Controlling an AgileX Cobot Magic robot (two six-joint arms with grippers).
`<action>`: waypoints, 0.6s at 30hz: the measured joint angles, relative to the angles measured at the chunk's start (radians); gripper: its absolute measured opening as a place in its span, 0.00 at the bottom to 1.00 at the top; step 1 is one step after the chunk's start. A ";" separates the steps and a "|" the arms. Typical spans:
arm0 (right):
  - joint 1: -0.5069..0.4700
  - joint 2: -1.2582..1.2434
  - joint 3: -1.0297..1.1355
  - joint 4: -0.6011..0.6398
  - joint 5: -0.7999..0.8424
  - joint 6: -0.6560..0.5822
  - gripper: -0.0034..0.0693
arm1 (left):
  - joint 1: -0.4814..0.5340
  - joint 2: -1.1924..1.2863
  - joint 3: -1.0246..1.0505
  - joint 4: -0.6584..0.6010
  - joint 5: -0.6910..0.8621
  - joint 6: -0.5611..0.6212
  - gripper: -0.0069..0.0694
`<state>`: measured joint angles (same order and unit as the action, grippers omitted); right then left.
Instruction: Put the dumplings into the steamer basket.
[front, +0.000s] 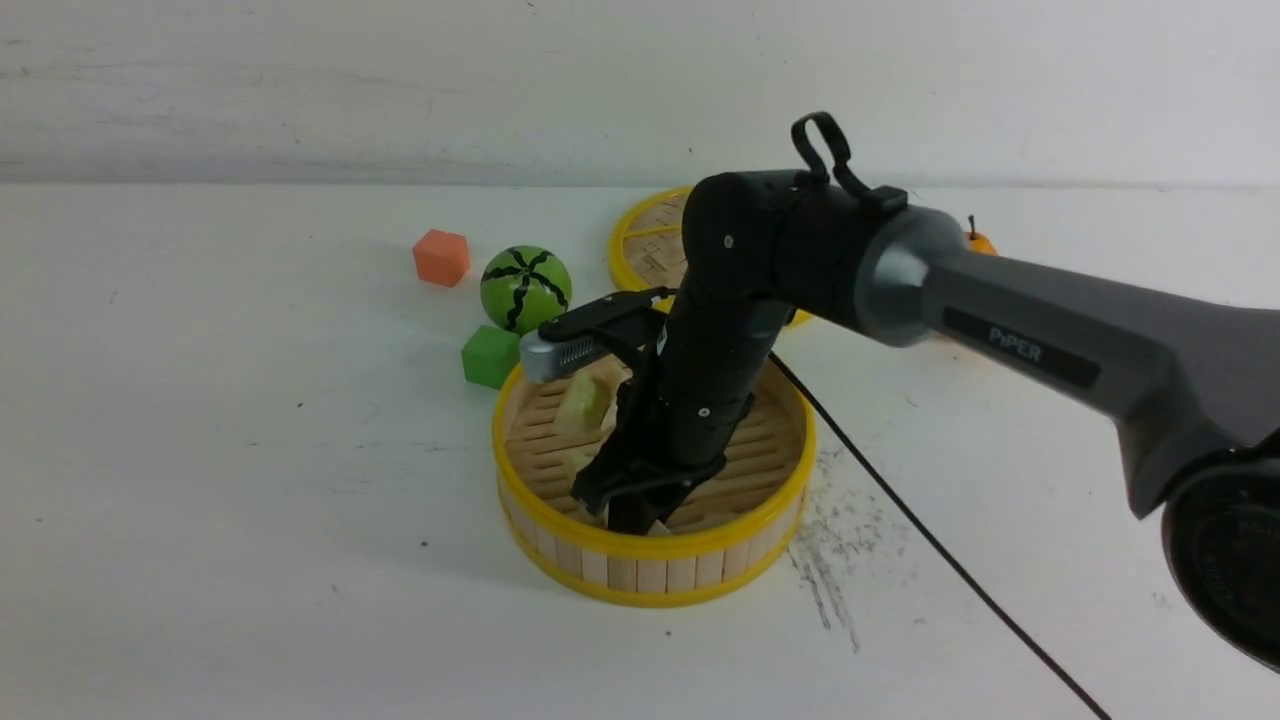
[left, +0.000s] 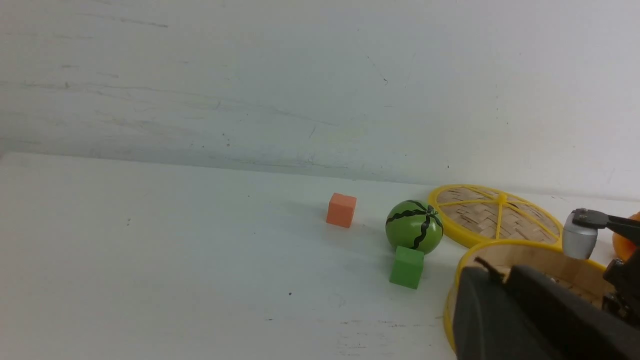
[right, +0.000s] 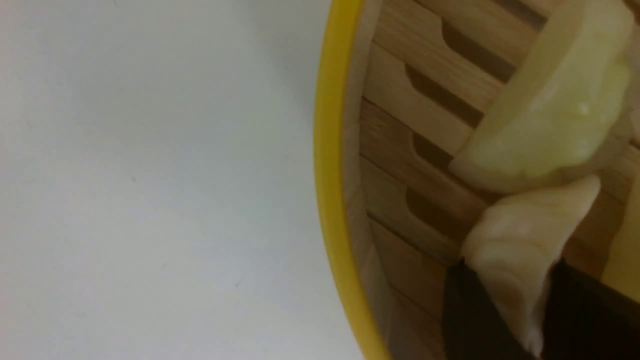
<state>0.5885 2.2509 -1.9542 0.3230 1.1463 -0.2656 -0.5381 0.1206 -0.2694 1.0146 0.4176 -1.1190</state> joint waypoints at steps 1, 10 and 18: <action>0.000 0.003 -0.014 -0.003 0.008 0.000 0.29 | 0.000 0.000 0.000 0.000 0.000 0.000 0.17; 0.000 0.014 -0.246 -0.077 0.097 0.000 0.27 | 0.000 0.000 0.000 0.001 0.000 0.000 0.17; -0.031 0.015 -0.301 -0.153 0.102 0.004 0.27 | 0.000 0.000 0.000 0.006 0.000 0.000 0.17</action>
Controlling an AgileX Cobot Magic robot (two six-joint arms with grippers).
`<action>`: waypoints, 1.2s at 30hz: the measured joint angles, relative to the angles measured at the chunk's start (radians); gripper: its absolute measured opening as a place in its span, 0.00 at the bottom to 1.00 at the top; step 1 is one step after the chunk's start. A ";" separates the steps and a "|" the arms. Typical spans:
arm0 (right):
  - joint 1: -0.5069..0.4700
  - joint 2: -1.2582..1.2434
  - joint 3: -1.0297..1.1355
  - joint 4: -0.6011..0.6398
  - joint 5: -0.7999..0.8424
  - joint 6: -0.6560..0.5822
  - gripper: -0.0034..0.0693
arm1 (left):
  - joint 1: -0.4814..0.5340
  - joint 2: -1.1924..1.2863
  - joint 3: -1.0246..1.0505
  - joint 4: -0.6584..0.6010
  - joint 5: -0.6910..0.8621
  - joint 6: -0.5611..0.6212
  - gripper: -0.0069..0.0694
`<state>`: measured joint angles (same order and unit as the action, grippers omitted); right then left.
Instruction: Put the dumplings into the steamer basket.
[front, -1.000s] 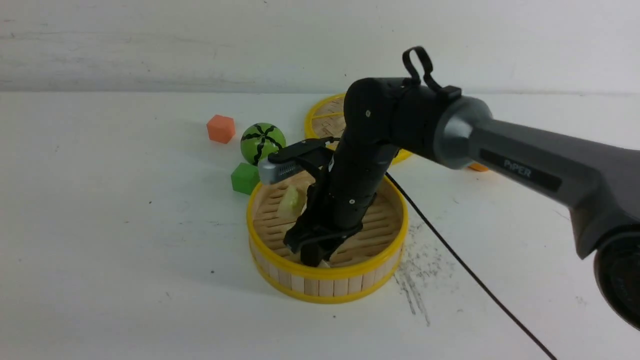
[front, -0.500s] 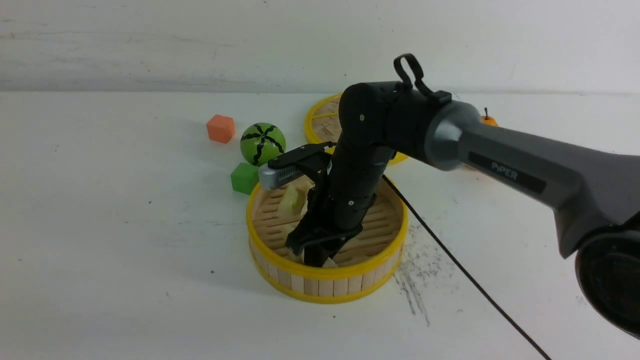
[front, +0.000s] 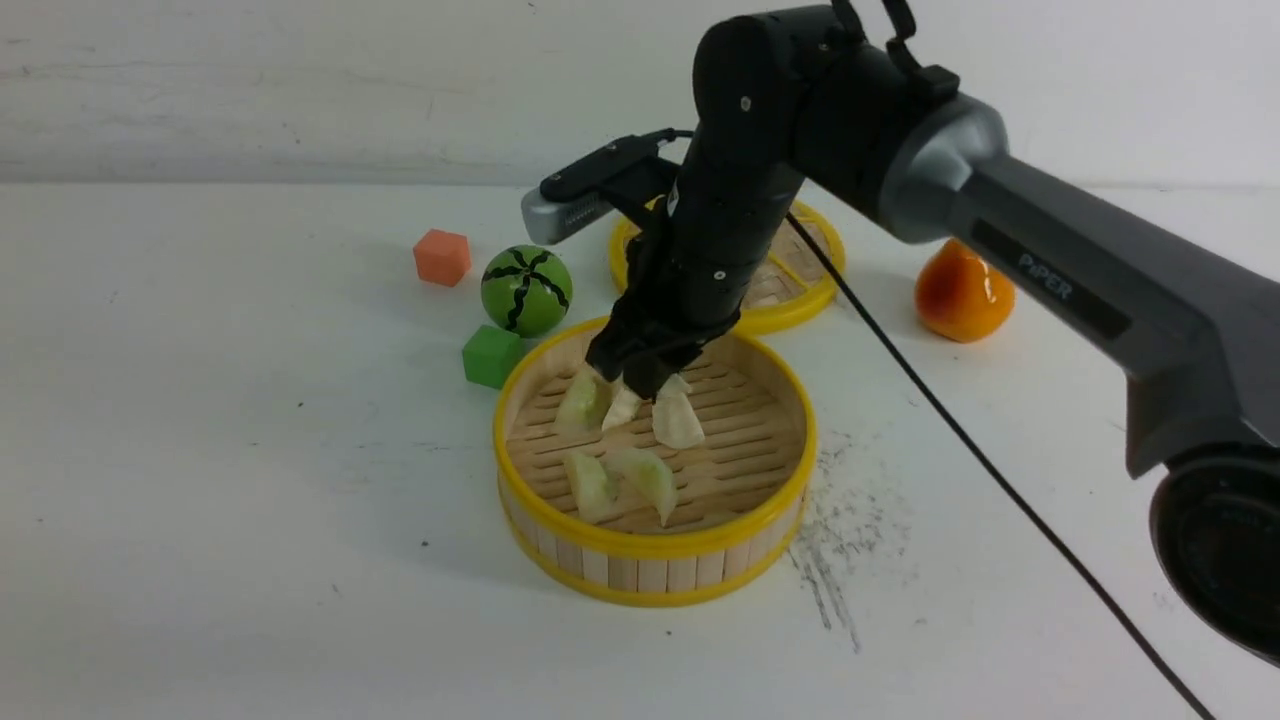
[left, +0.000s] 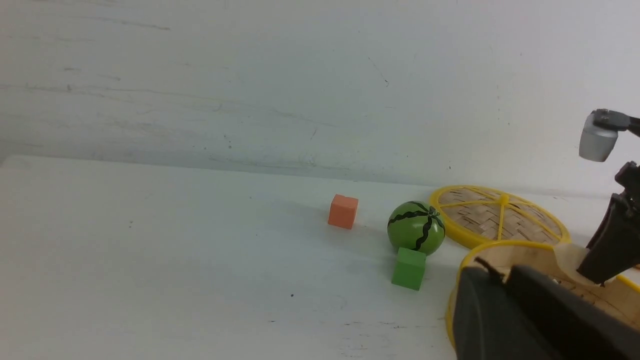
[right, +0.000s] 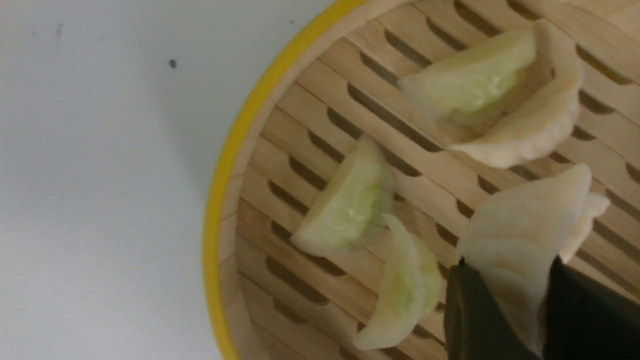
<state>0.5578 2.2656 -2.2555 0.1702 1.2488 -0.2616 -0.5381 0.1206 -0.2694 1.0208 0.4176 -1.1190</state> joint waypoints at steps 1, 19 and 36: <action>-0.020 0.003 0.013 -0.002 -0.002 0.020 0.27 | 0.000 0.000 0.000 0.000 0.000 0.000 0.17; -0.048 0.082 0.100 0.050 -0.009 0.105 0.27 | 0.000 0.000 0.000 0.001 0.000 0.000 0.19; -0.058 -0.001 0.094 -0.026 -0.007 0.127 0.69 | 0.000 0.000 0.000 0.001 0.000 0.000 0.20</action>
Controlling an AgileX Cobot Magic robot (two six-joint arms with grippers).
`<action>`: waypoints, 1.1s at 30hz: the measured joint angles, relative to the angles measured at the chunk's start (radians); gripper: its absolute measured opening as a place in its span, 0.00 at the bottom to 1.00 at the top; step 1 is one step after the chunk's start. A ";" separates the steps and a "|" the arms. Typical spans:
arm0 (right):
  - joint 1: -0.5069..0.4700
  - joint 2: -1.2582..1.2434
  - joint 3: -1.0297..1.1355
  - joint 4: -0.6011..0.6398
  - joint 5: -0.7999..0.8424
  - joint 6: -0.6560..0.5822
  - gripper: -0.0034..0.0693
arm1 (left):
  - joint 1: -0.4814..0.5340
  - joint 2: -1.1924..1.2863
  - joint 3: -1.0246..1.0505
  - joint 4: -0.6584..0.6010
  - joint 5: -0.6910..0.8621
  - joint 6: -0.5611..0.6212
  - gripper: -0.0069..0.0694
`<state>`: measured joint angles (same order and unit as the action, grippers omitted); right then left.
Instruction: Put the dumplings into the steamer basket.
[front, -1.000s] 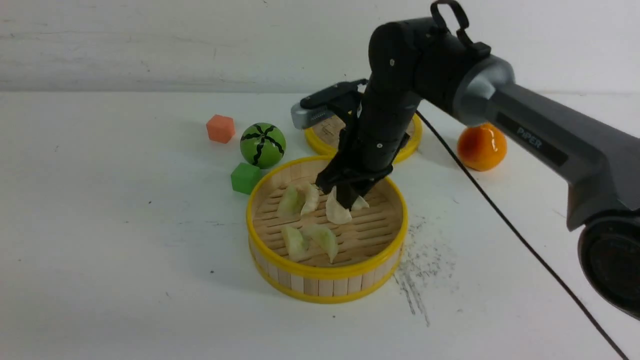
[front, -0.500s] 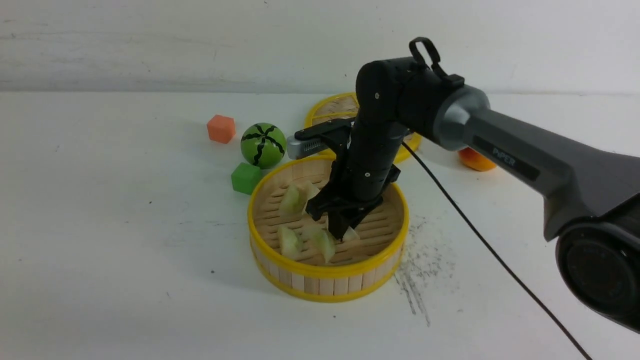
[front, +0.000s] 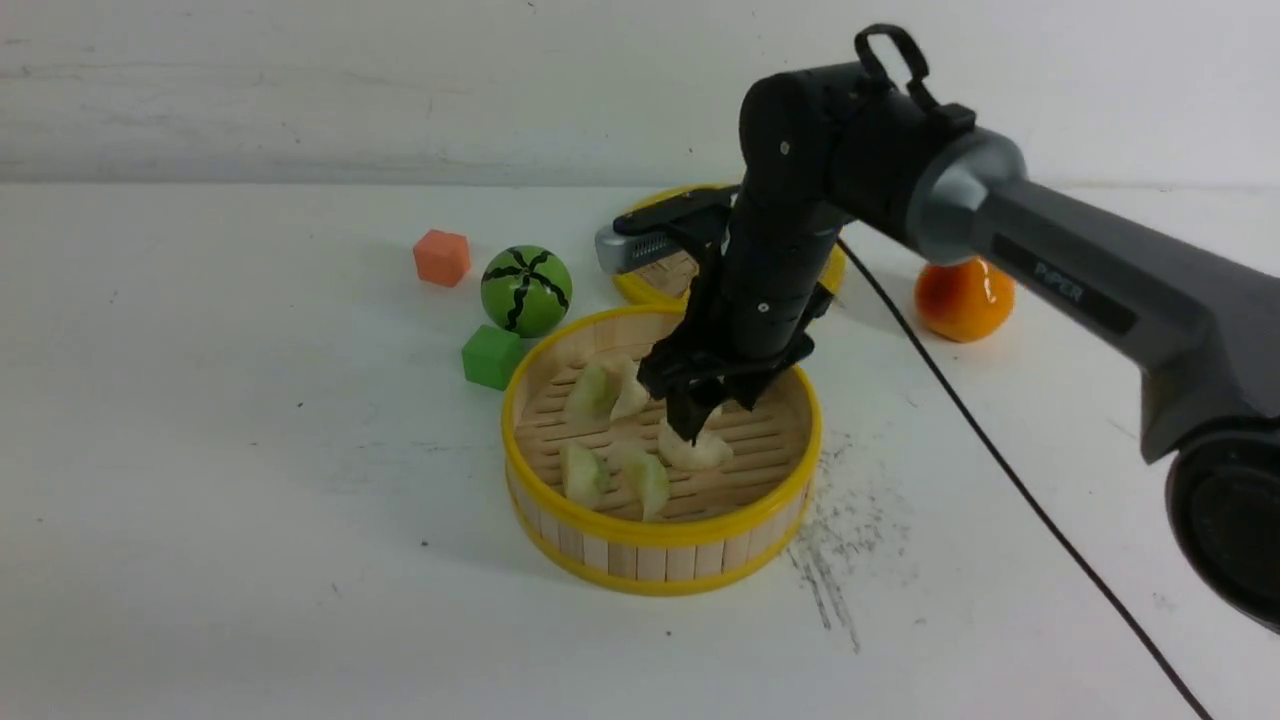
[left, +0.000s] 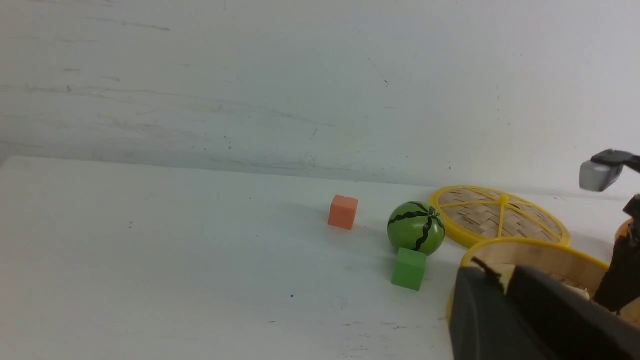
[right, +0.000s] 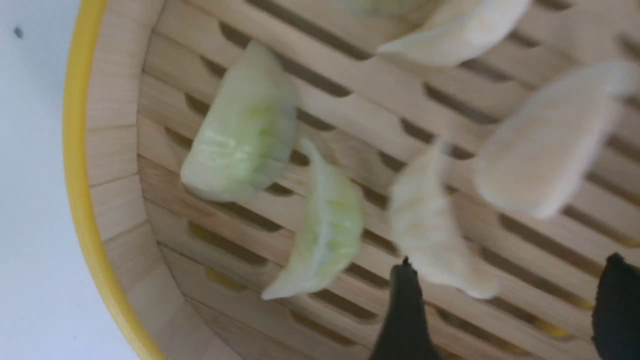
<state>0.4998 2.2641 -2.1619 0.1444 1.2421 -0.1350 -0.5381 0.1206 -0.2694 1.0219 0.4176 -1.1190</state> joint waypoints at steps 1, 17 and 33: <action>-0.001 -0.006 -0.005 -0.010 0.001 0.000 0.68 | 0.000 0.000 0.000 0.000 0.000 0.000 0.20; -0.002 0.032 -0.013 -0.123 0.001 0.000 0.02 | 0.000 0.000 0.000 0.000 -0.049 0.000 0.21; -0.095 -0.680 0.067 -0.231 0.013 0.000 0.02 | 0.000 0.000 0.000 -0.099 -0.105 0.000 0.07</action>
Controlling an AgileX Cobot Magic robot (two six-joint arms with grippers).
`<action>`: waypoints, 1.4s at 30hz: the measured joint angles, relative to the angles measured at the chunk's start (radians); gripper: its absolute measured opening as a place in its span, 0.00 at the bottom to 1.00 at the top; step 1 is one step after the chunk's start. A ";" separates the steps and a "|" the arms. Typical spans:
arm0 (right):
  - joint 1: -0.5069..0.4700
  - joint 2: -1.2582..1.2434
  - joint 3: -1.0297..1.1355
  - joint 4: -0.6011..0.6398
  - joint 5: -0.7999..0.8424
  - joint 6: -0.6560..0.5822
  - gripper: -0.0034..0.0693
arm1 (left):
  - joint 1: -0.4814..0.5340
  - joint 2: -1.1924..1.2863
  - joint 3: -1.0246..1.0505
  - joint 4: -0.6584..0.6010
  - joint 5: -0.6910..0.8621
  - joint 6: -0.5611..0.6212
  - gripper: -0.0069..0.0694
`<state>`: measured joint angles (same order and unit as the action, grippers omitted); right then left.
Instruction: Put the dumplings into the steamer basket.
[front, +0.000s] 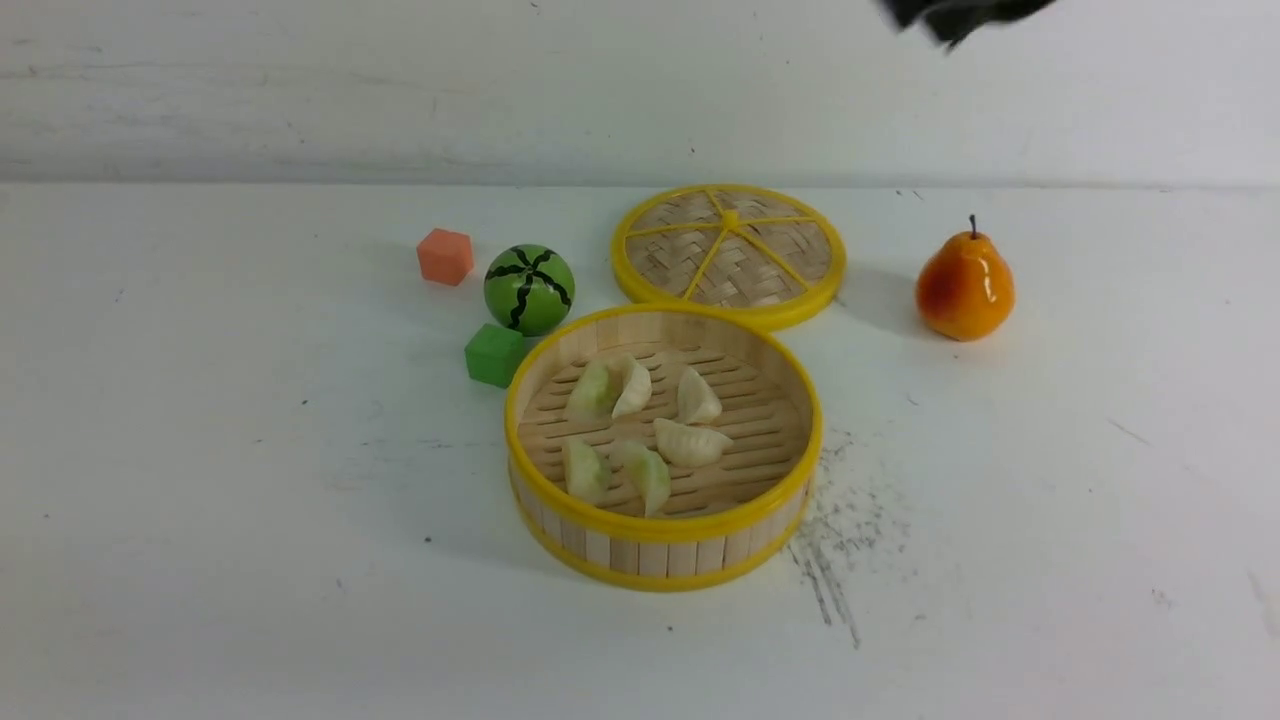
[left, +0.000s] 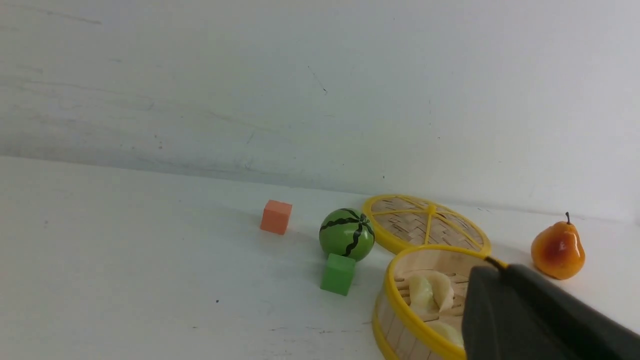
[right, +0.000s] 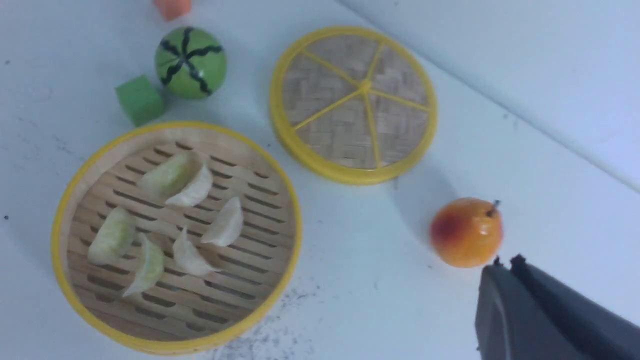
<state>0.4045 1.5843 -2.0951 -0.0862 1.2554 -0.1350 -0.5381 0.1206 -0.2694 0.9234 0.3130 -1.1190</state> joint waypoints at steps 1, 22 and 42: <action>-0.010 -0.047 0.033 -0.003 0.002 0.000 0.02 | 0.000 0.000 0.000 -0.002 0.000 0.000 0.07; -0.035 -1.483 1.858 -0.004 -1.399 0.287 0.04 | 0.000 0.000 0.000 -0.006 0.004 0.000 0.07; -0.035 -1.594 2.073 -0.018 -1.584 0.307 0.06 | 0.000 0.000 0.000 -0.006 0.006 0.000 0.07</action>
<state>0.3700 -0.0095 -0.0217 -0.1043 -0.3290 0.1722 -0.5381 0.1206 -0.2694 0.9171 0.3192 -1.1190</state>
